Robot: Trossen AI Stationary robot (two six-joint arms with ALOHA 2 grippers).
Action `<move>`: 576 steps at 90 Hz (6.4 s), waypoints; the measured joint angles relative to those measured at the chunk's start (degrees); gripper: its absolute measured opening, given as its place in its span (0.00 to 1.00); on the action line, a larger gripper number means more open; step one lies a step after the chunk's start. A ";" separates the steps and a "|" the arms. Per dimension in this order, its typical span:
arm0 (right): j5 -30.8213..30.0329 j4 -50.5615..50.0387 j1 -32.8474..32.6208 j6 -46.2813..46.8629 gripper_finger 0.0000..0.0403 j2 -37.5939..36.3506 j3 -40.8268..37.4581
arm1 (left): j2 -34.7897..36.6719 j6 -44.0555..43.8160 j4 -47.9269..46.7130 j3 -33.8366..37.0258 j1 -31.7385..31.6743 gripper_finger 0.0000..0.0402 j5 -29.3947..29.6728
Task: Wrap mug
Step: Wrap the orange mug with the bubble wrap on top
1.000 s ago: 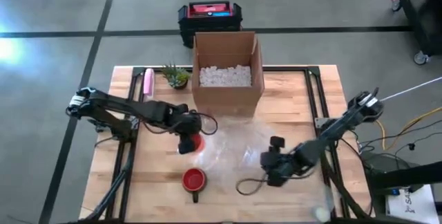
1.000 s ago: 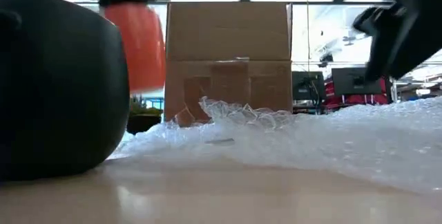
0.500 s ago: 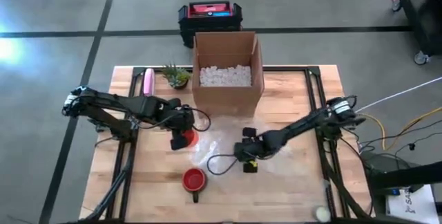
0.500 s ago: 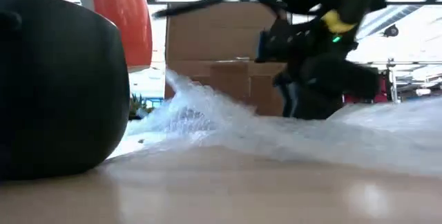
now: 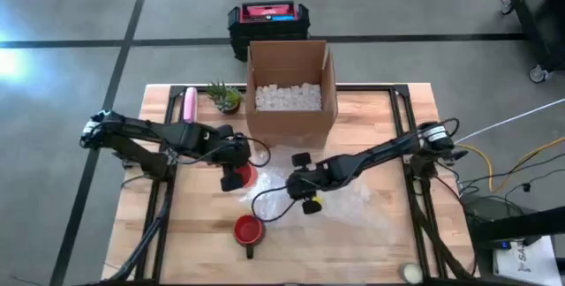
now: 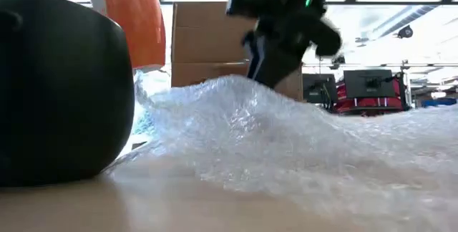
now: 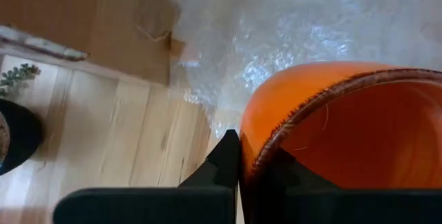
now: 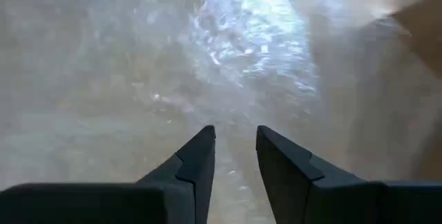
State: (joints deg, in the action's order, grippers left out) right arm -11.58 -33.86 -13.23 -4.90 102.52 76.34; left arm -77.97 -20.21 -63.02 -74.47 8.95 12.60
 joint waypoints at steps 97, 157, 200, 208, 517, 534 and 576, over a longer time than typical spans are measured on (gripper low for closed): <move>-3.03 2.97 -34.54 59.97 0.24 -19.43 -27.22 | -44.65 9.49 19.46 -29.92 3.23 0.02 -5.10; 2.91 2.24 -34.54 58.57 0.52 -19.58 -24.28 | -45.41 9.79 20.01 -37.06 3.02 0.62 -7.78; 8.05 7.98 -45.48 52.99 0.59 -7.74 -20.95 | -39.01 6.39 1.76 -35.68 6.33 0.61 2.34; 9.60 8.08 -46.15 49.70 0.57 -2.95 -19.09 | -38.11 5.13 3.53 -32.26 6.65 0.58 2.36; -10.24 -8.17 -23.09 37.47 0.36 -24.11 -16.01 | -31.26 2.71 61.61 0.34 6.80 0.05 -5.07; -8.08 16.29 -19.75 24.12 0.14 -20.03 -20.34 | -31.26 2.71 61.74 0.34 6.80 0.05 -5.07; -1.49 -1.08 -11.25 19.98 0.01 -5.73 -8.13 | -25.49 1.62 56.55 0.29 7.06 0.05 -5.14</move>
State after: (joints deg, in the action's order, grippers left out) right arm -13.07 -34.94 -24.48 15.08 96.79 68.21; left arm -103.47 -18.58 -6.48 -74.18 16.01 7.46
